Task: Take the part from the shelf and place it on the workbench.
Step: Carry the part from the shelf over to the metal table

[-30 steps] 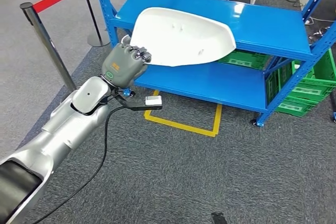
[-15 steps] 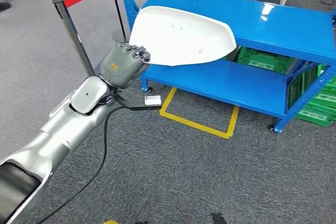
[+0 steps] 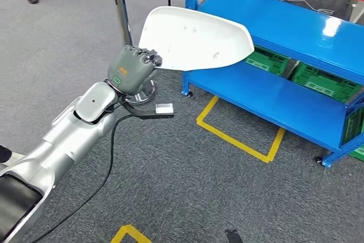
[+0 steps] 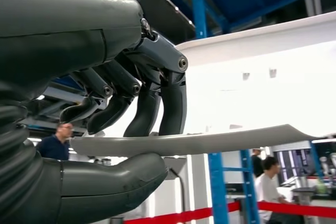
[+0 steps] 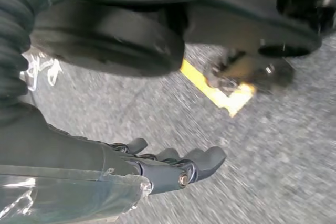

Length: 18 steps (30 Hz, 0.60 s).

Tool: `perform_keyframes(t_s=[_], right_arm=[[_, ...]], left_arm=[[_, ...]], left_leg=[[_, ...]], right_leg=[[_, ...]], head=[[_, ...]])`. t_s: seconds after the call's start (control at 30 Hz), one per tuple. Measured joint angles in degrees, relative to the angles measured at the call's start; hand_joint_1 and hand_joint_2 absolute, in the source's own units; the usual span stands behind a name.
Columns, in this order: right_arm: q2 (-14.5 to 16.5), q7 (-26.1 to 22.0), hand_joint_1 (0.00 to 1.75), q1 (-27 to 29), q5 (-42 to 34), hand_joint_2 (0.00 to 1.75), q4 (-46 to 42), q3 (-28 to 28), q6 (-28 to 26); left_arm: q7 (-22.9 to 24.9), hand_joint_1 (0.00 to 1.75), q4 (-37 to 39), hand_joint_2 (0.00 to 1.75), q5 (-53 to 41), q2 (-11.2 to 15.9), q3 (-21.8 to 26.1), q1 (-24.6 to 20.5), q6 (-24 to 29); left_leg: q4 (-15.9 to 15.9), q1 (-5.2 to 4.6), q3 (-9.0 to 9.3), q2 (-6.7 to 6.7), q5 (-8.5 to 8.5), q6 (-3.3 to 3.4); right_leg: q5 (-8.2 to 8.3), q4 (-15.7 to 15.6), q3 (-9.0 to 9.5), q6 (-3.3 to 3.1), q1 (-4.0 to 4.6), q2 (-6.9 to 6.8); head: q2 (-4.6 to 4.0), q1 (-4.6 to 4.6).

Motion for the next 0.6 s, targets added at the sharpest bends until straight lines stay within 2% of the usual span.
perform_keyframes(t_s=[0.03, 0.07, 0.1, 0.17, 0.2, 0.23, 0.27, 0.3, 0.33, 0.4, 0.43, 0.5, 0.53, 0.57, 0.6], right_arm=[[0.00, 0.00, 0.00, -0.13, 0.05, 1.75, 0.00, 0.01, 0.00], [0.00, 0.04, 0.00, -0.19, 0.11, 1.75, 0.00, 0.02, -0.01], [0.00, 0.08, 0.00, -0.15, 0.17, 1.75, 0.00, 0.03, -0.01], [0.03, 0.16, 0.00, 0.07, 0.28, 1.75, 0.01, 0.03, 0.00], [0.05, 0.19, 0.00, 0.16, 0.33, 1.75, 0.01, 0.03, 0.02], [0.08, 0.19, 0.00, 0.22, 0.37, 1.75, 0.02, 0.03, 0.04], [0.11, 0.18, 0.00, 0.24, 0.39, 1.75, 0.02, 0.03, 0.07], [0.18, 0.18, 0.00, 0.23, 0.43, 1.75, 0.02, 0.04, 0.10], [0.24, 0.17, 0.00, 0.20, 0.46, 1.75, 0.02, 0.05, 0.12], [0.35, 0.17, 0.00, 0.24, 0.50, 1.75, 0.01, 0.06, 0.14], [0.34, 0.17, 0.00, 0.34, 0.51, 1.75, 0.00, 0.05, 0.13], [0.33, 0.17, 0.00, 0.57, 0.51, 1.75, 0.00, 0.05, 0.12], [0.33, 0.17, 0.00, 0.62, 0.51, 1.75, 0.00, 0.05, 0.11], [0.33, 0.17, 0.00, 0.62, 0.51, 1.75, 0.00, 0.05, 0.11], [0.33, 0.17, 0.00, 0.59, 0.51, 1.75, 0.00, 0.05, 0.11]], left_arm=[[0.00, 1.75, 0.01, 1.75, -0.02, 0.00, -0.02, 0.08, -0.01], [0.00, 1.75, 0.01, 1.75, -0.02, 0.01, -0.03, 0.13, 0.00], [0.00, 1.75, 0.01, 1.75, -0.02, 0.01, -0.02, 0.13, 0.01], [0.02, 1.75, 0.01, 1.75, -0.05, -0.02, 0.01, 0.06, 0.01], [0.07, 1.75, 0.01, 1.75, -0.10, -0.05, 0.01, 0.01, 0.02], [0.11, 1.75, 0.01, 1.75, -0.19, -0.08, 0.01, 0.00, 0.02], [0.18, 1.75, 0.01, 1.75, -0.29, -0.05, 0.01, 0.01, 0.03], [0.23, 1.75, 0.01, 1.75, -0.37, 0.03, 0.01, 0.06, 0.04], [0.27, 1.75, 0.01, 1.75, -0.42, 0.14, 0.02, 0.07, 0.04], [0.34, 1.75, 0.01, 1.75, -0.44, 0.32, 0.03, -0.06, 0.05], [0.36, 1.75, 0.01, 1.75, -0.44, 0.33, 0.02, -0.13, 0.06], [0.37, 1.75, 0.01, 1.75, -0.45, 0.33, -0.02, -0.03, 0.04], [0.37, 1.75, 0.01, 1.75, -0.46, 0.33, -0.04, 0.07, 0.03], [0.37, 1.75, 0.01, 1.75, -0.46, 0.34, -0.04, 0.15, 0.01], [0.37, 1.75, 0.01, 1.75, -0.46, 0.34, -0.03, 0.17, 0.00]], left_leg=[[0.01, -0.04, -0.03, -0.72, 0.05, 0.01], [0.02, -0.04, -0.03, -1.48, 0.12, -0.02], [0.05, 0.00, -0.03, -2.29, 0.19, -0.12], [0.21, 0.03, -0.27, -3.84, 0.40, -0.50], [0.29, 0.05, -0.58, -4.51, 0.62, -0.81], [0.31, 0.13, -0.96, -5.14, 0.88, -1.19], [0.27, 0.22, -1.32, -5.75, 1.19, -1.61], [0.13, 0.39, -1.58, -6.07, 1.42, -1.99], [0.28, 0.36, -1.83, -5.39, 1.28, -2.33], [3.31, 0.16, -3.36, -2.52, -0.83, -2.83], [6.58, 0.07, -4.85, -0.93, -2.67, -3.04], [14.01, 0.17, -8.26, 0.10, -5.83, -3.32], [15.95, 0.21, -9.06, 0.23, -6.20, -3.39], [15.78, 0.23, -8.79, 0.35, -5.57, -3.42], [13.51, 0.24, -7.37, 0.67, -4.15, -3.39]], right_leg=[[0.09, 1.20, -0.57, -0.09, 0.03, 0.11], [1.23, 0.17, -0.11, -0.23, 0.04, 0.20], [3.20, -2.97, 1.37, -0.38, 0.00, 0.53], [6.53, -10.88, 5.07, -0.56, -0.46, 3.18], [7.26, -13.48, 6.25, -0.56, -0.67, 4.47], [7.38, -14.67, 6.72, -0.59, -0.79, 5.40], [7.35, -14.91, 6.78, -0.70, -0.75, 5.39], [7.51, -14.92, 6.65, -0.96, -0.67, 4.79], [7.72, -15.06, 6.64, -1.34, -0.64, 4.18], [8.07, -15.41, 6.72, -2.03, -0.68, 2.78], [8.12, -15.44, 6.72, -2.22, -0.59, 2.02], [8.10, -15.44, 6.66, -2.34, -0.47, 0.33], [8.09, -15.44, 6.63, -2.36, -0.45, -0.50], [8.08, -15.43, 6.62, -2.35, -0.45, -1.29], [8.06, -15.43, 6.65, -2.32, -0.45, -2.01]], head=[[0.00, 0.02], [0.00, 0.02], [0.00, 0.06], [0.00, 0.09], [0.00, 0.08], [0.00, 0.11], [0.00, 0.11], [0.00, 0.13], [0.00, 0.08], [0.00, -0.34], [0.00, -0.55], [0.00, -0.67], [0.00, -0.70], [0.00, -0.69], [0.00, -0.70]])
